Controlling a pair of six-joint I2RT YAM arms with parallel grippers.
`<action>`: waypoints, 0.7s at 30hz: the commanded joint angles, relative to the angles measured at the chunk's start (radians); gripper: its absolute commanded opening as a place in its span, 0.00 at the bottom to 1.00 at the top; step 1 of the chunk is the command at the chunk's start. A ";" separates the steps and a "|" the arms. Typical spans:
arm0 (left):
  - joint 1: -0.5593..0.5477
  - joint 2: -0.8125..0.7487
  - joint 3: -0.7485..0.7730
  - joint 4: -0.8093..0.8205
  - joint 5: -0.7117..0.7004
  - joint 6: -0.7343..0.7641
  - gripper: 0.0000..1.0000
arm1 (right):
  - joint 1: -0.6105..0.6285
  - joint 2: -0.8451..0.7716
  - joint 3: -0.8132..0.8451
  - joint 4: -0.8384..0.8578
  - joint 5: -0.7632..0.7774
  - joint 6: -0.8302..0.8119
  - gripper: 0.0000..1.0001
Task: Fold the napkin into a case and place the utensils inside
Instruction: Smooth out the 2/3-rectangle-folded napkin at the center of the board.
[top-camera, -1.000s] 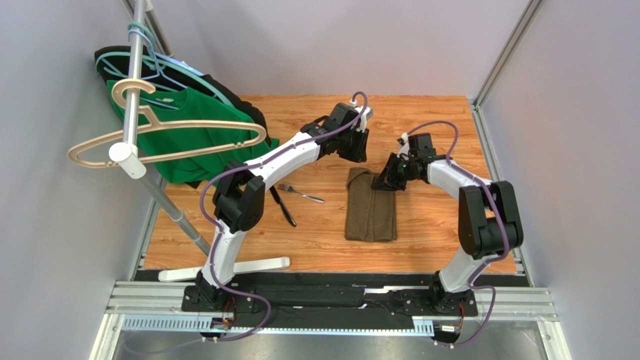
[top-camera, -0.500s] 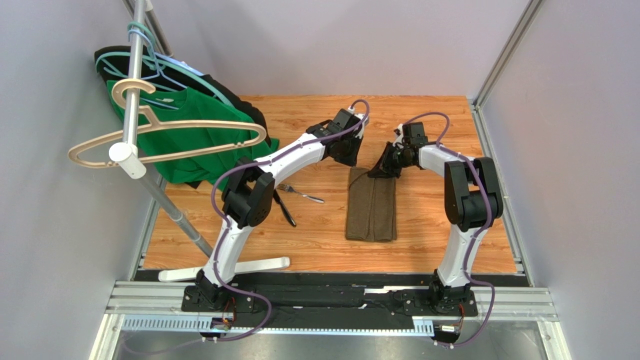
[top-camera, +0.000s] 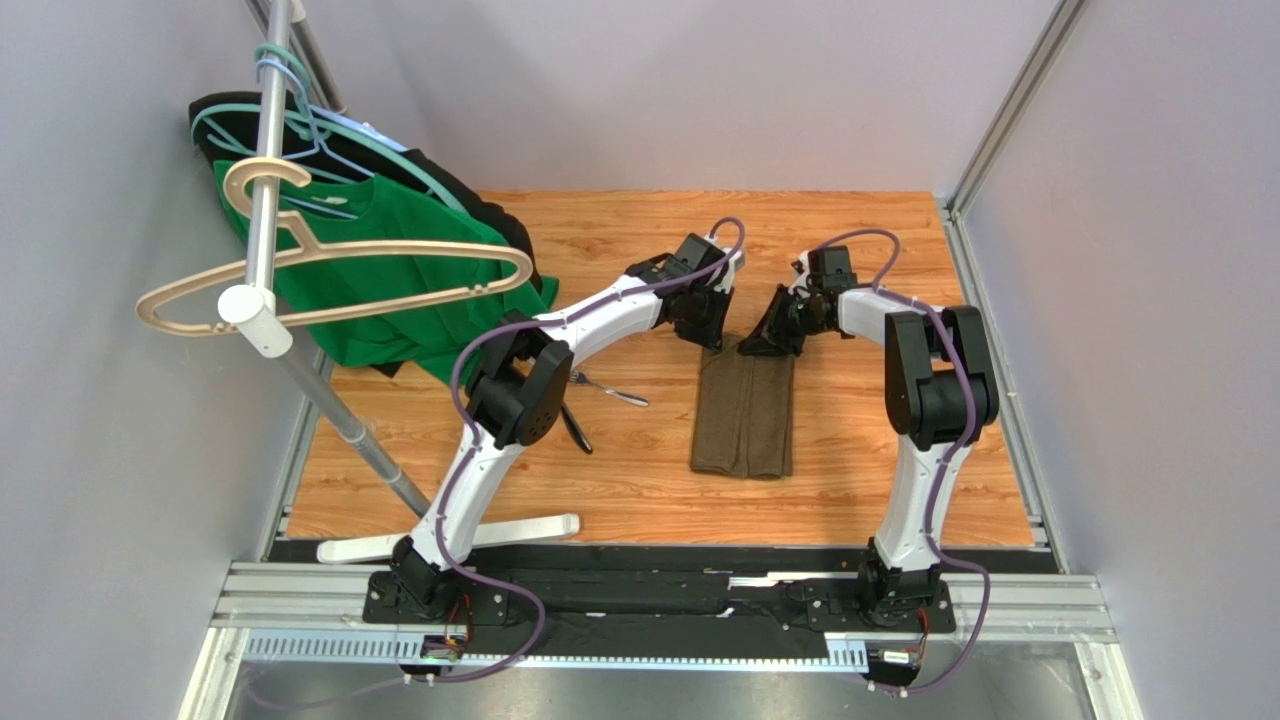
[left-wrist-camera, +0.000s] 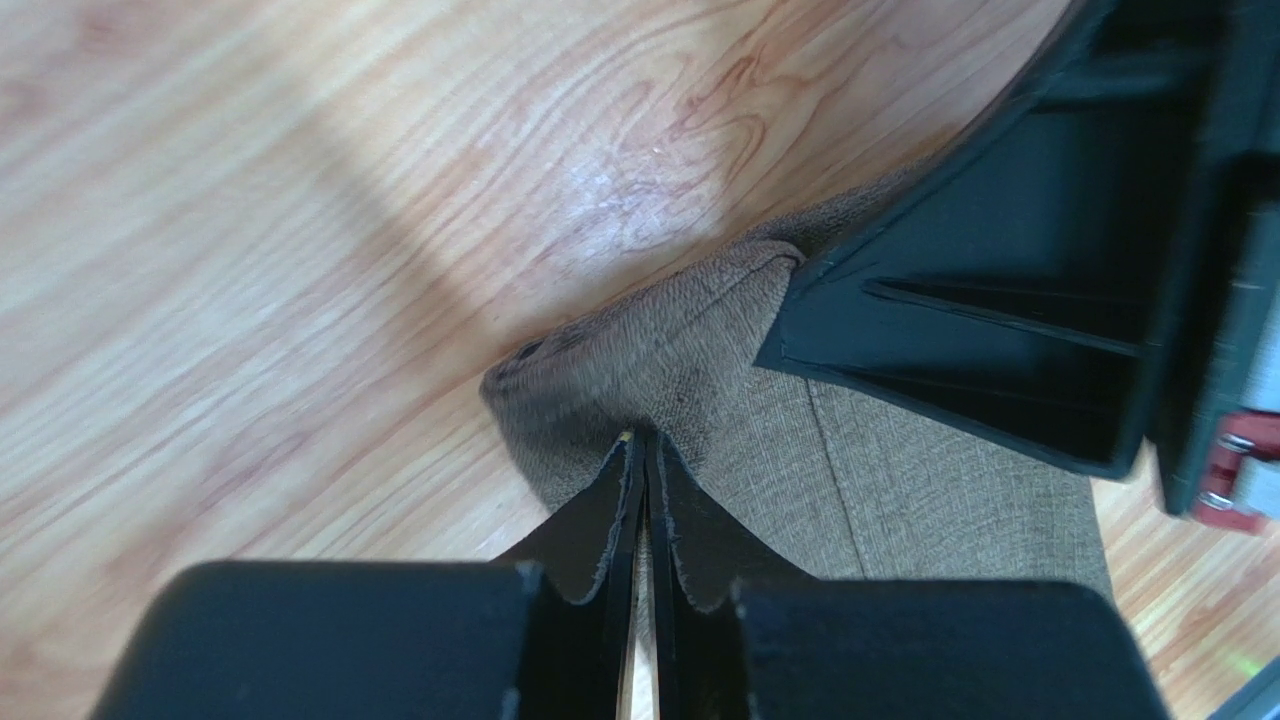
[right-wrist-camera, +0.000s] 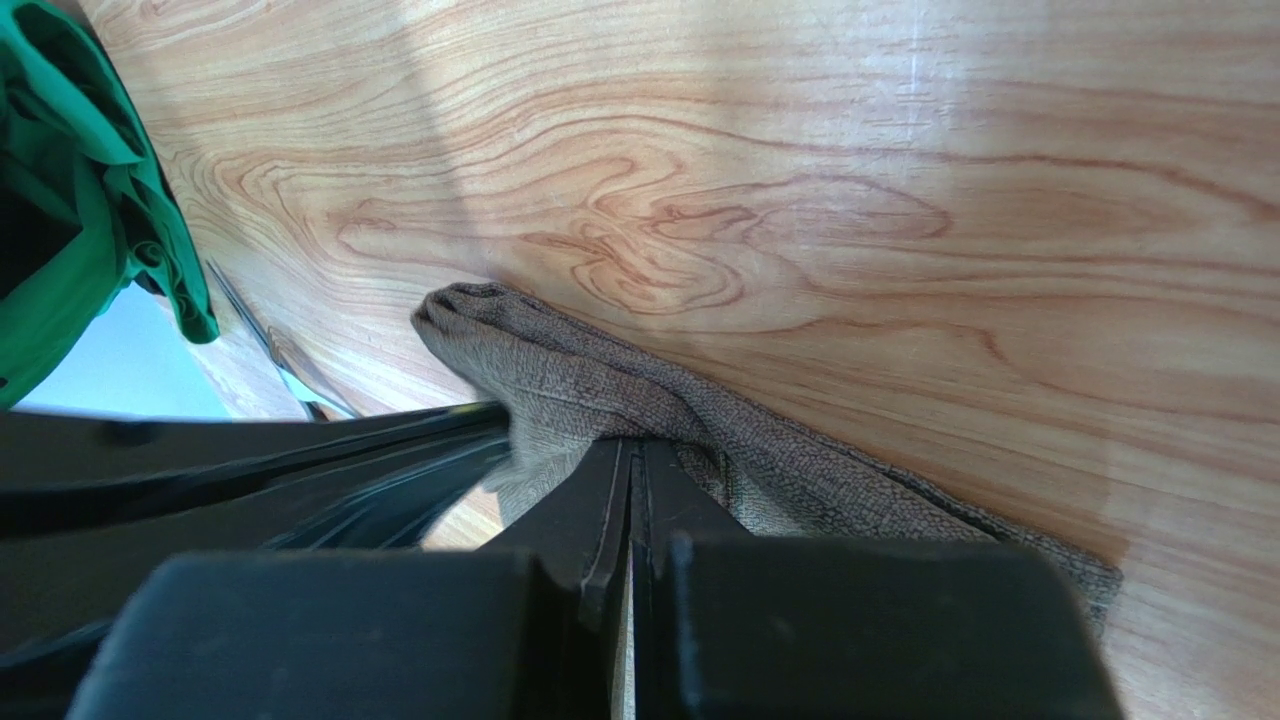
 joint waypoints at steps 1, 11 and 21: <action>0.001 0.026 0.039 0.057 0.087 -0.046 0.09 | -0.015 0.020 0.013 0.029 0.044 -0.006 0.00; 0.000 -0.021 -0.125 0.159 0.081 -0.109 0.06 | -0.019 -0.102 0.037 -0.036 0.029 0.005 0.00; 0.000 -0.023 -0.122 0.142 0.056 -0.104 0.05 | 0.007 -0.092 0.059 -0.023 0.003 0.029 0.00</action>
